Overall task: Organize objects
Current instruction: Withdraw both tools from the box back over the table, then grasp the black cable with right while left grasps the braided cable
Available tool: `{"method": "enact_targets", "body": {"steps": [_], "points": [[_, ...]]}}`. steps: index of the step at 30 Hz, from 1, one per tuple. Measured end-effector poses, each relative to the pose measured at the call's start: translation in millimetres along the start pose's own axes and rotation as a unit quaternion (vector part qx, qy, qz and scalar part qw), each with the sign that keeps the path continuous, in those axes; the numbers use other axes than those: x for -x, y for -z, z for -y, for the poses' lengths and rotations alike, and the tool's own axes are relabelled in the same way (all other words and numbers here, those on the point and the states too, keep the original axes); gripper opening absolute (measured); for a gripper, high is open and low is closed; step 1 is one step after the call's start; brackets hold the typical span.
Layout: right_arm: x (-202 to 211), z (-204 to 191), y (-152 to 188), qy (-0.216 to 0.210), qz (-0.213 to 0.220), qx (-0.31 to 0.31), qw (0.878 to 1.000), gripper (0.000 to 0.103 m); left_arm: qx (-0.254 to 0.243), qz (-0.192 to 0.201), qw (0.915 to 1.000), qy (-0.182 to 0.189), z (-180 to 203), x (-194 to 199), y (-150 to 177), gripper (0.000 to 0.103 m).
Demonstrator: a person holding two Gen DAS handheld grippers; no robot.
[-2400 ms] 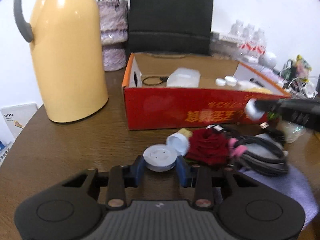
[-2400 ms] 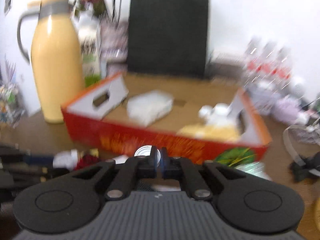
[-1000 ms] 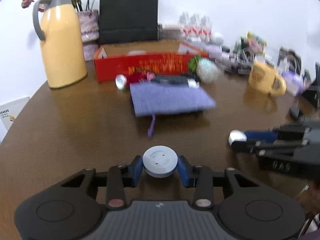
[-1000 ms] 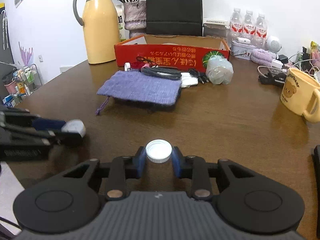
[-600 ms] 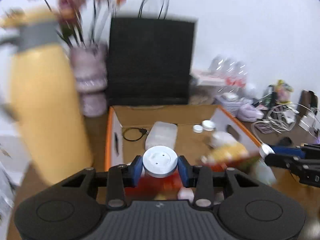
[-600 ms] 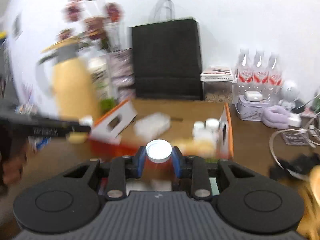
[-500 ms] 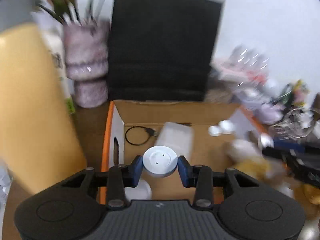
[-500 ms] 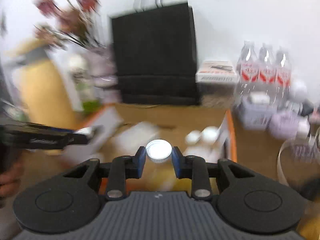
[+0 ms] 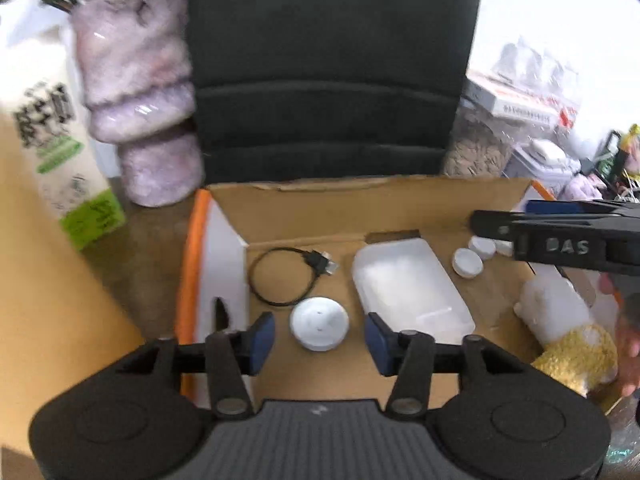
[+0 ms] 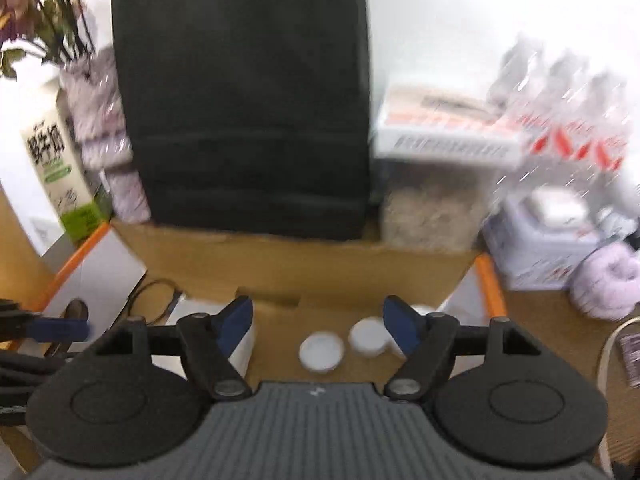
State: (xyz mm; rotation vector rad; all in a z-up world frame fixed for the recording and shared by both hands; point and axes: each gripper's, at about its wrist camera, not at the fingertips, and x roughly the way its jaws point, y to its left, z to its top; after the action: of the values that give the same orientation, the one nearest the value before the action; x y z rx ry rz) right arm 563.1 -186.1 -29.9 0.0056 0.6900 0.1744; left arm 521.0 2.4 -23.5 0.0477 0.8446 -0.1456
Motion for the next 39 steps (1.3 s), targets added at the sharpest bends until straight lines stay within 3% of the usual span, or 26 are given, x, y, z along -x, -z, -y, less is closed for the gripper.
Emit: {"method": "enact_targets", "body": {"steps": [5,8,11,14,15,18,20,24,26,29,39], "points": [[41,0,-5,0.002,-0.003,0.018,1.000,0.080,0.011,0.029,0.9994,-0.016,0,51,1,0.061],[81,-5,12,0.006,0.011,0.045,0.999,0.085,-0.002,0.076,0.9961,-0.045,12,96,32,0.066],[134,-8,47,0.004,0.035,0.049,0.998,0.087,-0.022,0.111,0.9927,-0.040,25,144,79,0.070],[208,-11,100,-0.002,0.085,0.029,0.996,0.097,0.002,0.154,0.9881,-0.008,34,201,141,0.081],[234,-14,120,0.002,0.108,0.026,0.994,0.102,0.010,0.177,0.9841,-0.014,38,220,164,0.085],[305,-19,188,-0.008,0.143,0.014,0.990,0.103,0.010,0.229,0.9713,-0.062,55,265,235,0.091],[334,-22,224,-0.022,0.133,-0.005,0.991,0.103,0.009,0.221,0.9722,-0.076,65,283,272,0.091],[373,-31,278,-0.049,0.097,-0.006,0.994,0.103,0.032,0.143,0.9891,-0.013,71,299,321,0.091],[388,-38,298,-0.051,0.087,0.005,0.995,0.103,0.018,0.139,0.9899,-0.020,76,305,332,0.091],[395,-40,315,-0.053,0.075,0.005,0.996,0.103,0.011,0.143,0.9892,-0.028,78,309,334,0.091],[376,-23,309,-0.023,0.081,-0.016,0.996,0.101,0.002,0.153,0.9880,-0.025,86,290,311,0.090]]}}
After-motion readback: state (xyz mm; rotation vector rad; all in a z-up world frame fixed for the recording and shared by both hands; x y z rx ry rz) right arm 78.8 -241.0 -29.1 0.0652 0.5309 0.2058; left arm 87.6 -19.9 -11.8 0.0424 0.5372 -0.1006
